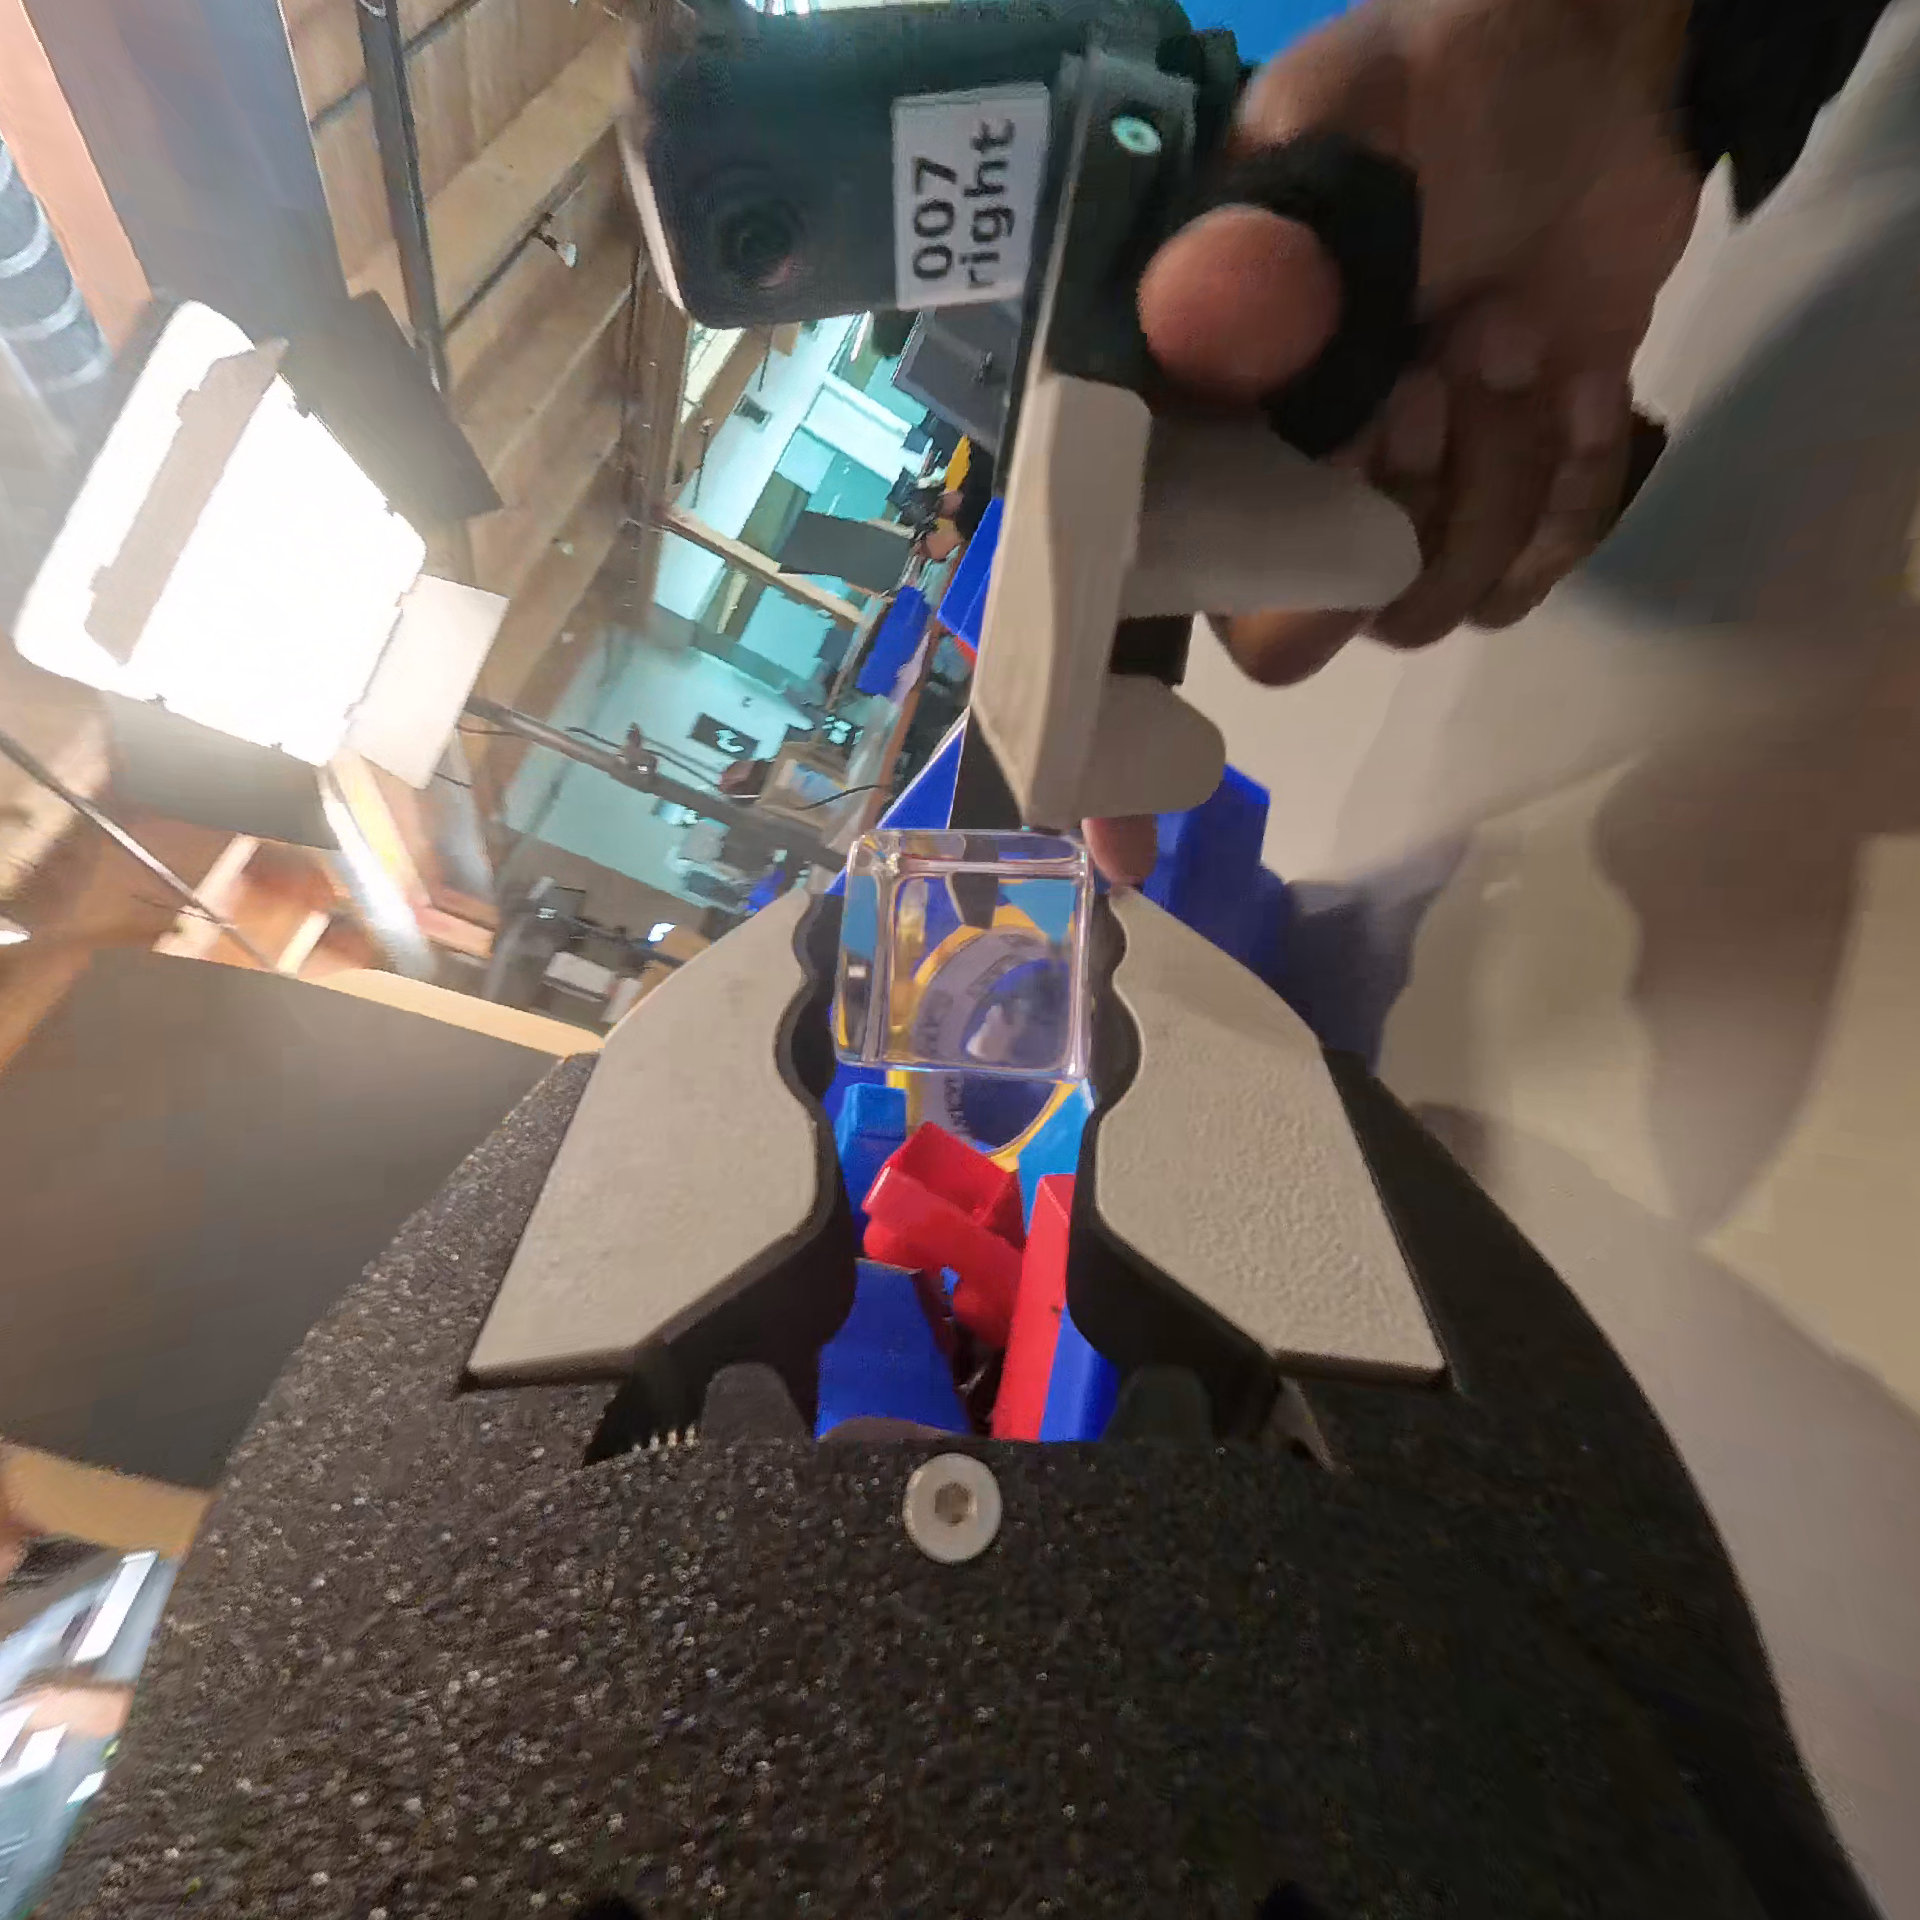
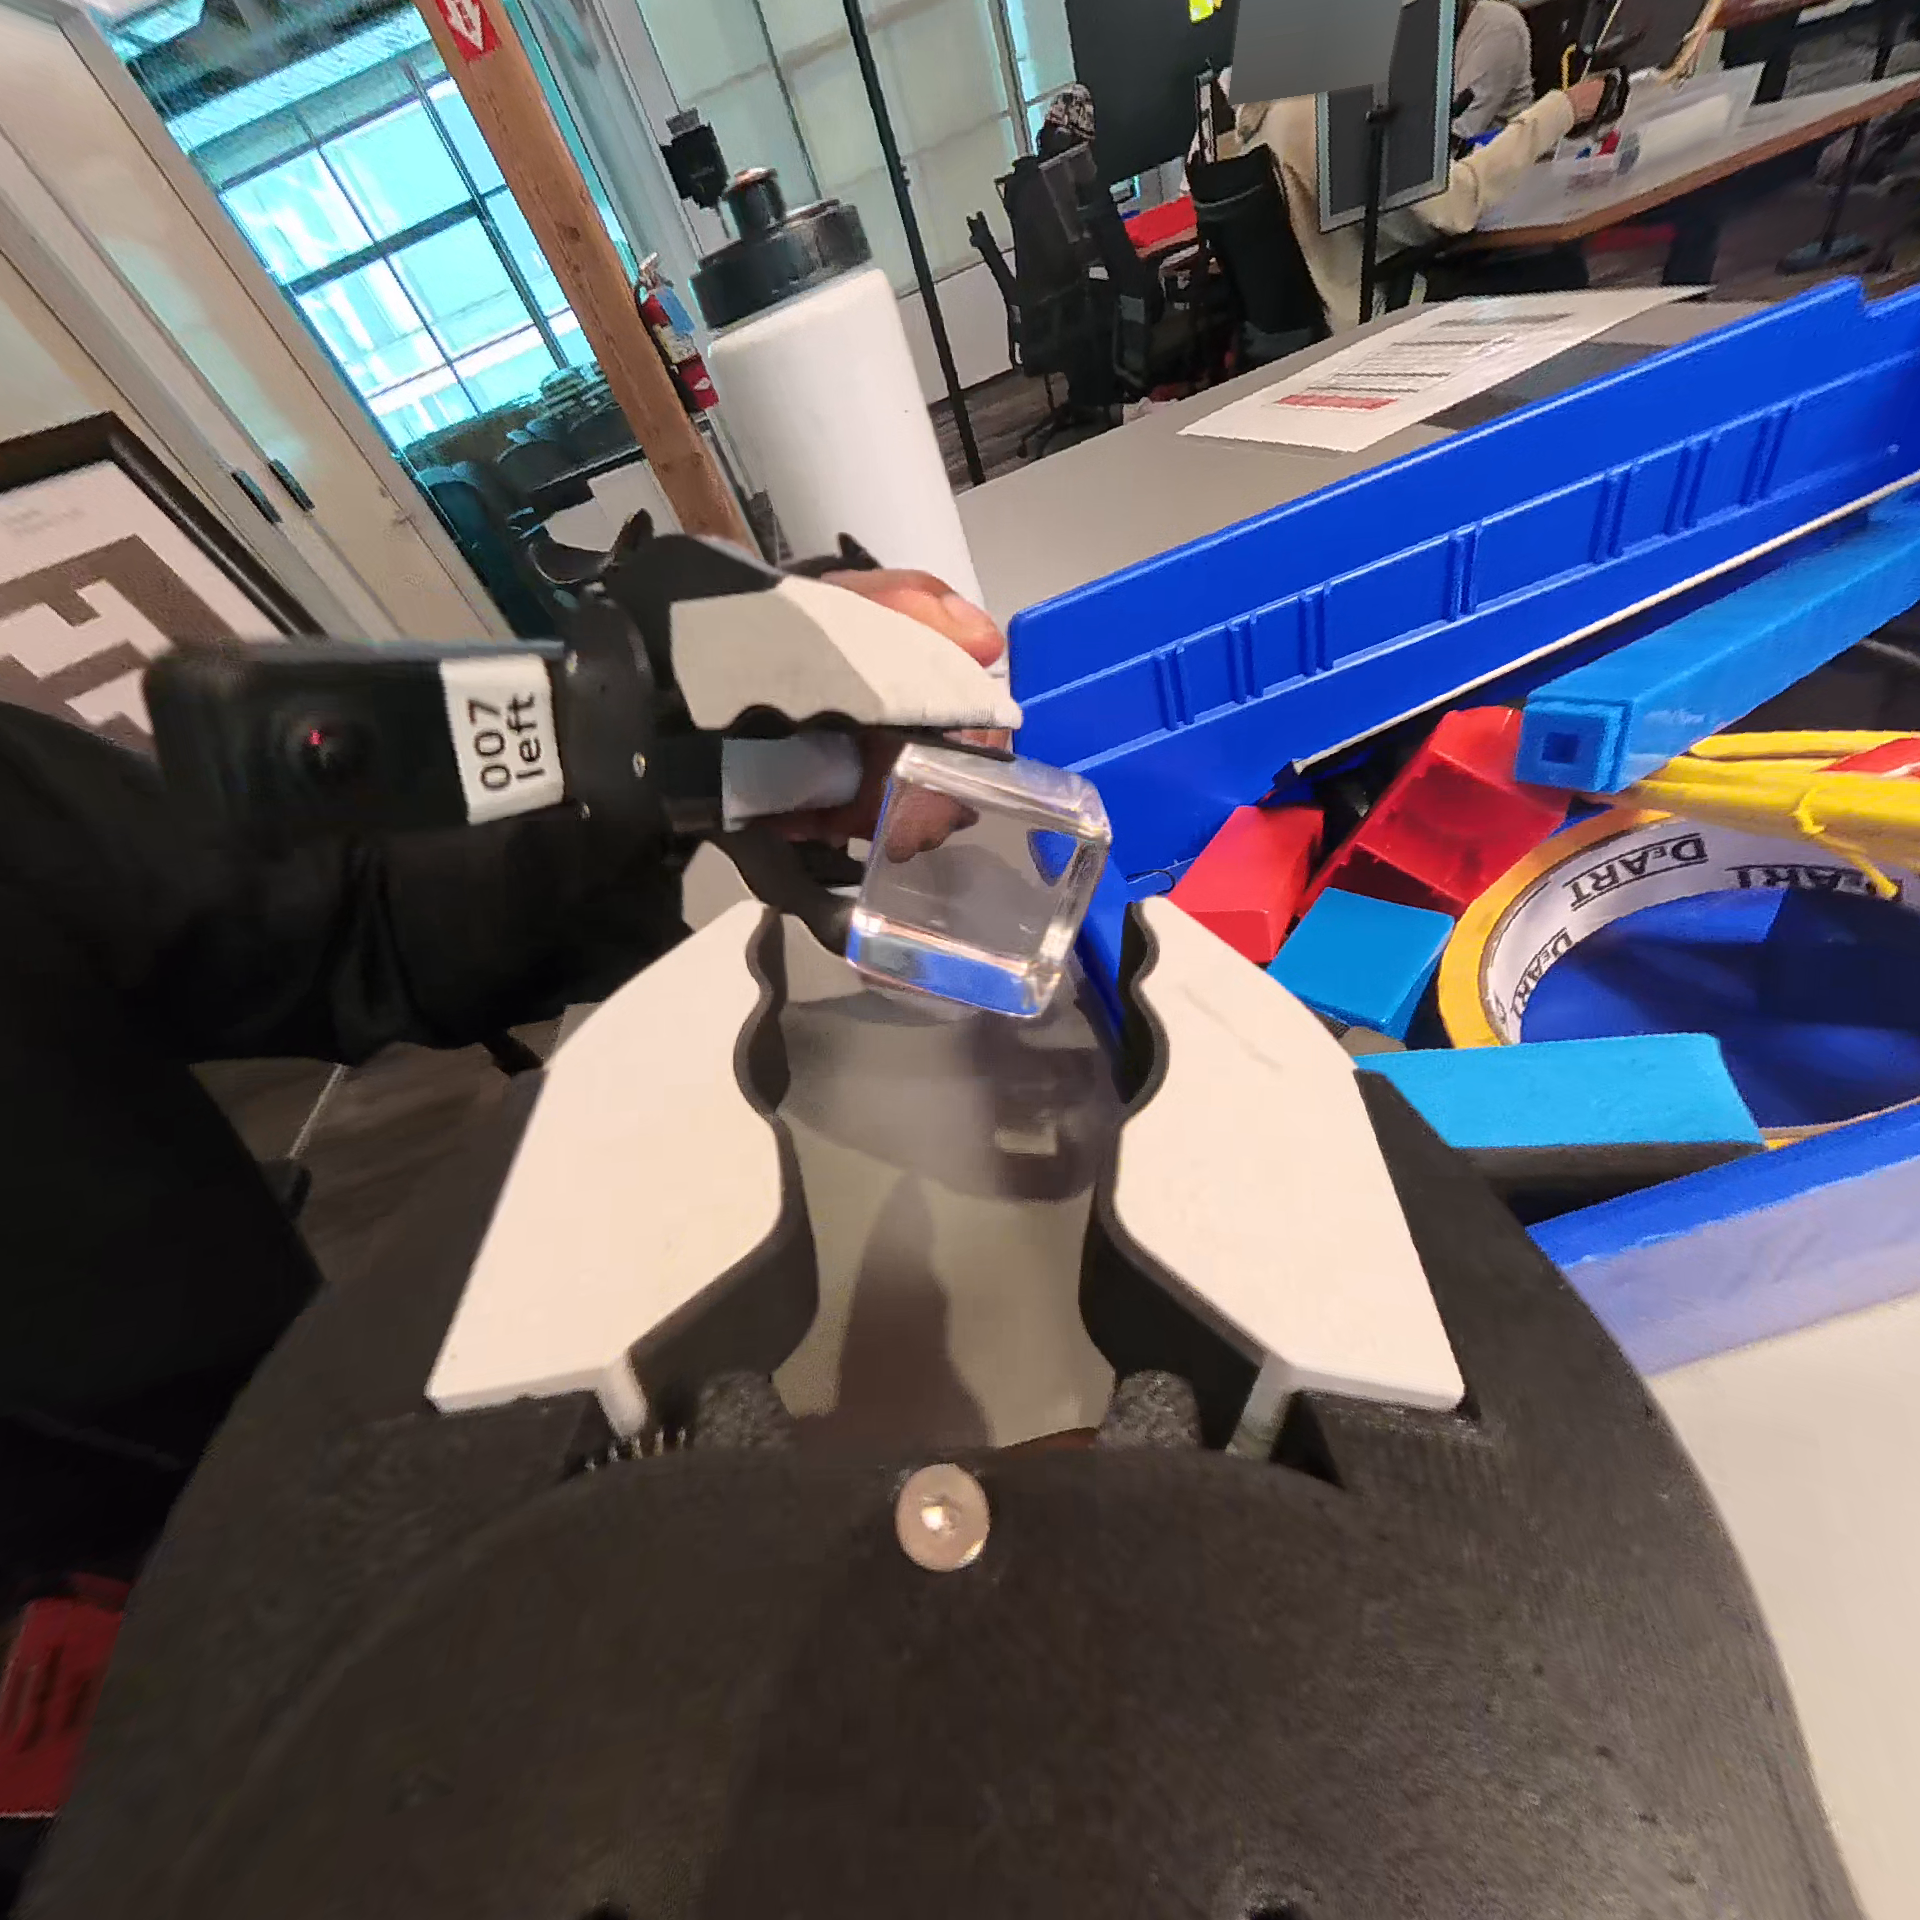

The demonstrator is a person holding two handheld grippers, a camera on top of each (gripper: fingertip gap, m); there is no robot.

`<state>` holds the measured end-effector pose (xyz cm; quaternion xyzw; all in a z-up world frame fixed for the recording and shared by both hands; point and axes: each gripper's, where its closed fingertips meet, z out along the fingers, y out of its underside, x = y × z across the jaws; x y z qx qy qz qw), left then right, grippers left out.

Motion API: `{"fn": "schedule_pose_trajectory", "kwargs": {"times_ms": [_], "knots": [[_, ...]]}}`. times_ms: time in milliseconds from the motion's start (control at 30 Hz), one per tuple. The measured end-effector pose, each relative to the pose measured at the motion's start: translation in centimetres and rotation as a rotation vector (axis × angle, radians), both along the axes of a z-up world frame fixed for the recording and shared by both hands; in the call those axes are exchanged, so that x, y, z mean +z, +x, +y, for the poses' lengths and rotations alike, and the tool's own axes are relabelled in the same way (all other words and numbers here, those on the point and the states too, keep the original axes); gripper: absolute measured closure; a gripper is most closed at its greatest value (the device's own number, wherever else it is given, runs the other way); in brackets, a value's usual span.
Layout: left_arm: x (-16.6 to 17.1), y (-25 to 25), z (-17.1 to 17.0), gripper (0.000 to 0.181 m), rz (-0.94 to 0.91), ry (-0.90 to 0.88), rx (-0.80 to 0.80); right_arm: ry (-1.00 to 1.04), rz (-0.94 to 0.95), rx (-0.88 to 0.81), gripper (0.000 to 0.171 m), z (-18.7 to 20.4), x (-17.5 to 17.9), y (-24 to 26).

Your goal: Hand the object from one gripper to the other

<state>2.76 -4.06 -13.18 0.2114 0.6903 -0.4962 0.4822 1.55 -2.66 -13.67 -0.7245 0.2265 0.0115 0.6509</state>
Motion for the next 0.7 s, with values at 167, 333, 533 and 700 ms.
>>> {"fn": "schedule_pose_trajectory", "kwargs": {"times_ms": [167,333,533,700], "knots": [[-0.8,-0.5,-0.5,0.134,-0.133,0.061,0.009,-0.029,0.012,-0.010,0.111,0.3,-0.7,0.1],[-0.9,-0.8,-0.7,0.134,-0.159,0.065,-0.012,-0.057,-0.012,-0.021,0.125,0.5,-1.2,0.1],[-1.3,0.7,-0.6,0.121,0.149,-0.002,0.015,-0.159,-0.248,-0.121,0.126,-0.5,-0.6,1.1],[-0.3,0.6,-0.1,0.116,0.545,-0.111,-0.076,-0.221,-0.546,-0.164,0.126,-1.3,0.9,0.9]]}}
